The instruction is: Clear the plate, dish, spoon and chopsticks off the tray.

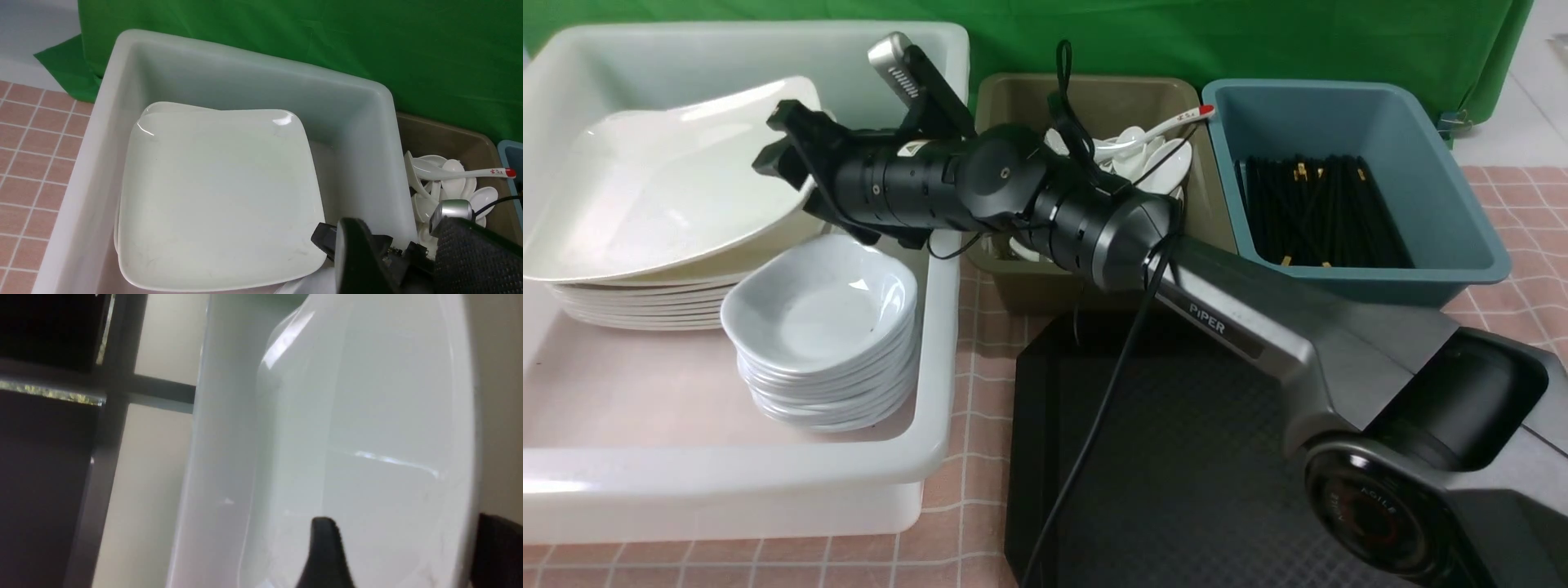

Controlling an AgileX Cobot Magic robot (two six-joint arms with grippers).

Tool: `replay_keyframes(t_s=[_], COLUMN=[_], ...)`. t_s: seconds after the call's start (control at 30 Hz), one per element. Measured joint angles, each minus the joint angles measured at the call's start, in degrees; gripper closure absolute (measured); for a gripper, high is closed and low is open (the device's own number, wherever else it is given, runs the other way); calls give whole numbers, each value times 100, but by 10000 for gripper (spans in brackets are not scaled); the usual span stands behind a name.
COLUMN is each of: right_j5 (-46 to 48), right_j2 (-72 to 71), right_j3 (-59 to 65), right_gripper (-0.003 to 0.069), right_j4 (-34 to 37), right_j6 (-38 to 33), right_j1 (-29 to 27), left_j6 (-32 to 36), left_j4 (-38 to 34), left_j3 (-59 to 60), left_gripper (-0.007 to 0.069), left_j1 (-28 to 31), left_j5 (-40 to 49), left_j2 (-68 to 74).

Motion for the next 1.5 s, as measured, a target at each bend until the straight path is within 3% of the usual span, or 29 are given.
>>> replay_keyframes(t_s=[0.13, 0.37, 0.5, 0.63, 0.7, 0.73, 0.77, 0.83, 0.93, 0.97, 1.0, 1.13, 1.23, 1.33, 1.37, 1.5], right_j5=[320, 1024, 2240, 3812, 4864, 4864, 5406, 5461, 5466, 5466, 5466, 5472, 5472, 5236, 5236, 3197], right_j2=[-289, -866, -1420, -2172, -2708, -2753, -3084, -3587, -4398, -4519, -5062, -6582, -7431, -9154, -9154, -11230], right_j3=[0, -13, -62, -296, -486, -504, -579, -624, -463, -432, -73, 1314, 2259, 4446, 4446, 7530], right_gripper=[63, 68, 106, 313, 487, 503, 583, 627, 629, 629, 629, 628, 627, 625, 625, 623], right_j4=[22, -114, -212, -270, -312, -312, -441, -988, -2238, -2324, -2987, -4090, -4421, -4607, -4609, -4623], right_j6=[-483, -861, -1357, -1871, -2242, -2242, -2391, -2439, -2200, -2178, -2139, -2128, -2128, -2128, -2128, -2128], right_j1=[-91, -468, -808, -1266, -1579, -1604, -1763, -1934, -2087, -2094, -2108, -2108, -2108, -2108, -2108, -2108], left_j6=[0, 0, 0, 0, 0, 0, 0, 0, 65, 74, 175, 277, 314, 314, 314, 380], left_j4=[0, -5, -13, -18, -36, -37, -54, -162, -309, -319, -360, -484, -557, -667, -685, -794], left_j3=[0, 0, 36, 48, 48, 48, 48, 48, 48, 48, 48, 48, 48, 48, 48, 48], left_gripper=[372, 371, 371, 370, 370, 370, 370, 370, 370, 370, 370, 369, 369, 369, 369, 369], left_j1=[0, 0, 0, 0, 0, 0, 1, 1, 1, 1, 1, 1, 1, 1, 1, 1], left_j5=[0, 0, 0, 0, 0, 0, 0, 0, 0, 0, 0, 0, 0, -5, -5, 0], left_j2=[0, 0, 0, 3, 7, 7, 19, 40, 91, 95, 112, 127, 139, 210, 221, 355])
